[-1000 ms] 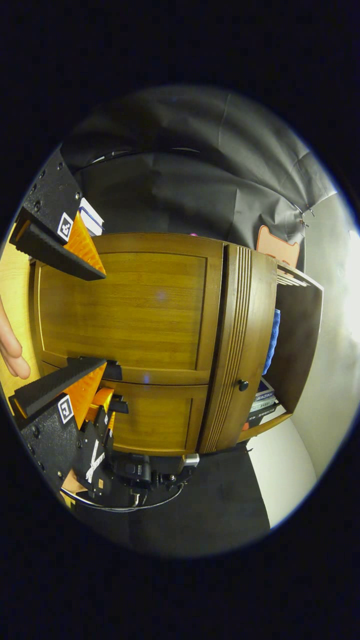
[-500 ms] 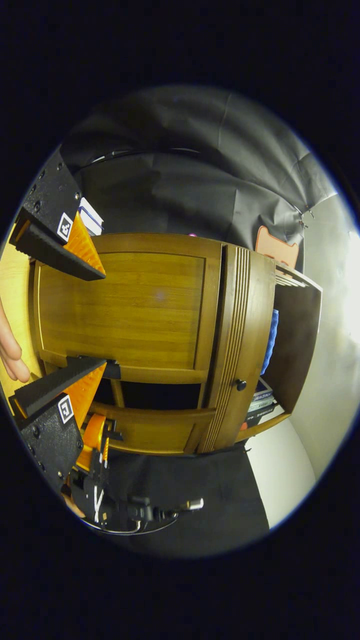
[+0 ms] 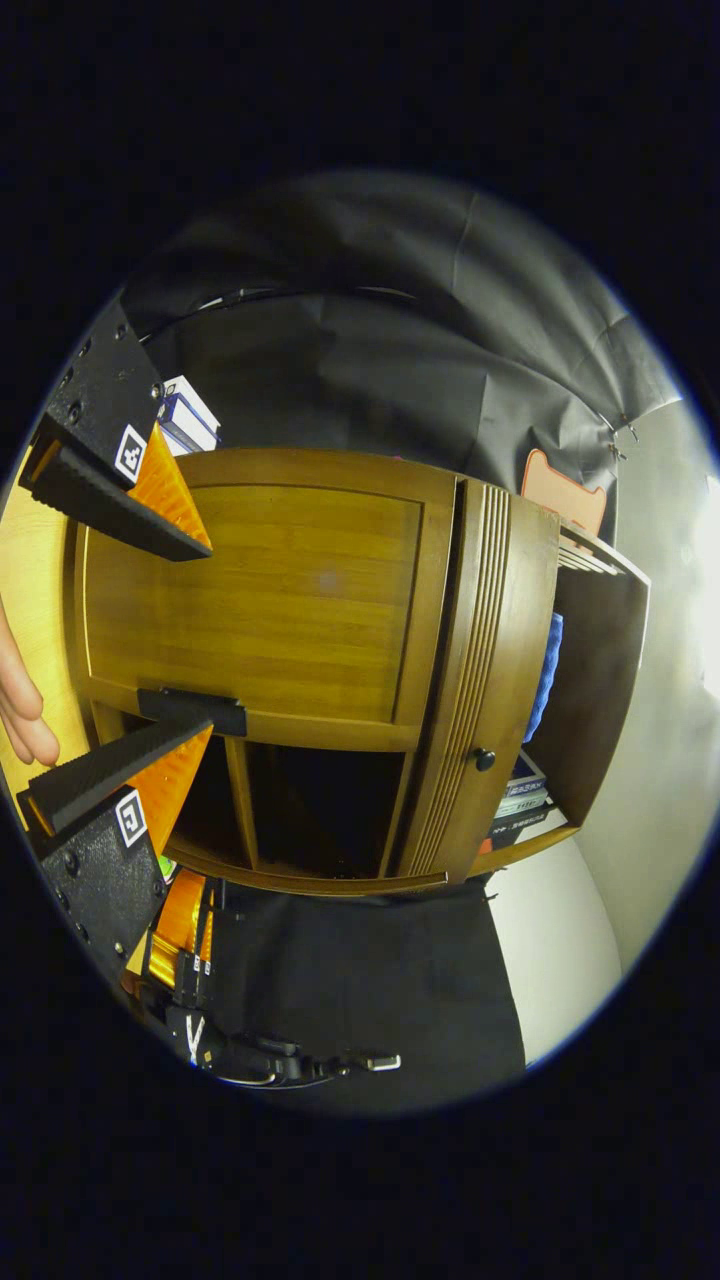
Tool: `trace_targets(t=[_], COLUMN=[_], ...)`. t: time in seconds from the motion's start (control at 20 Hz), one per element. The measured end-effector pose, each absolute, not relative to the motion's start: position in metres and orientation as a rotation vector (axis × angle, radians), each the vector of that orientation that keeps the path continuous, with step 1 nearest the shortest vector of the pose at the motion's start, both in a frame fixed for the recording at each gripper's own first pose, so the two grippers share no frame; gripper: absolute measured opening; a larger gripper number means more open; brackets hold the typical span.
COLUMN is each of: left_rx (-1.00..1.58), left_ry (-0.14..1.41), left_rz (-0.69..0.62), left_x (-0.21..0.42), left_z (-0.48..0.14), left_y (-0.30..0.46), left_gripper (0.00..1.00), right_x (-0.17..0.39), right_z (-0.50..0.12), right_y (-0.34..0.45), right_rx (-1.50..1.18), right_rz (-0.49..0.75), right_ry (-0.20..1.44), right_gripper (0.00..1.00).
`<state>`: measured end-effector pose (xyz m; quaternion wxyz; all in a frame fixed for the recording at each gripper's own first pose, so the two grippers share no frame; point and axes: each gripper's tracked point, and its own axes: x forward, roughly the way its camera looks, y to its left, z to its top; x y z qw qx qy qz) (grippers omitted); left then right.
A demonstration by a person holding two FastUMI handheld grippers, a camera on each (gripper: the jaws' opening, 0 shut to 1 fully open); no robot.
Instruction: Open the right door of the double-door shoe cabinet with the right hand, and open the left door with the left hand.
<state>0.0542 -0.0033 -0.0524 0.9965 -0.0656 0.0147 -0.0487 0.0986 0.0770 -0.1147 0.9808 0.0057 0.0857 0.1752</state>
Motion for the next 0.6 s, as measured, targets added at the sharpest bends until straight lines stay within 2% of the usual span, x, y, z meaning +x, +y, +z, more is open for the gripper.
trace_targets(t=[0.05, 0.15, 0.2, 0.4, 0.6], left_rx=[-0.126, -0.116, -0.117, -0.114, -0.11], left_ry=[0.029, 0.028, 0.028, 0.006, 0.009], left_rz=[-0.103, -0.111, -0.113, -0.117, -0.13], left_x=[0.053, 0.053, 0.052, 0.048, 0.046], left_z=[-0.052, -0.053, -0.053, -0.046, -0.047], left_y=[-0.006, -0.009, -0.01, -0.008, -0.01], left_gripper=[0.92, 0.95, 0.92, 0.92, 0.92], right_x=[0.096, 0.091, 0.092, 0.084, 0.065], right_z=[-0.115, -0.11, -0.106, -0.096, -0.099], right_y=[0.074, 0.067, 0.064, 0.047, 0.025], right_rx=[0.022, -0.012, -0.051, -0.146, -0.111], right_rz=[0.341, 0.298, 0.264, 0.115, 0.064], right_ry=[0.183, 0.177, 0.169, 0.139, 0.141], right_gripper=[0.2, 0.19, 0.19, 0.19, 0.19])
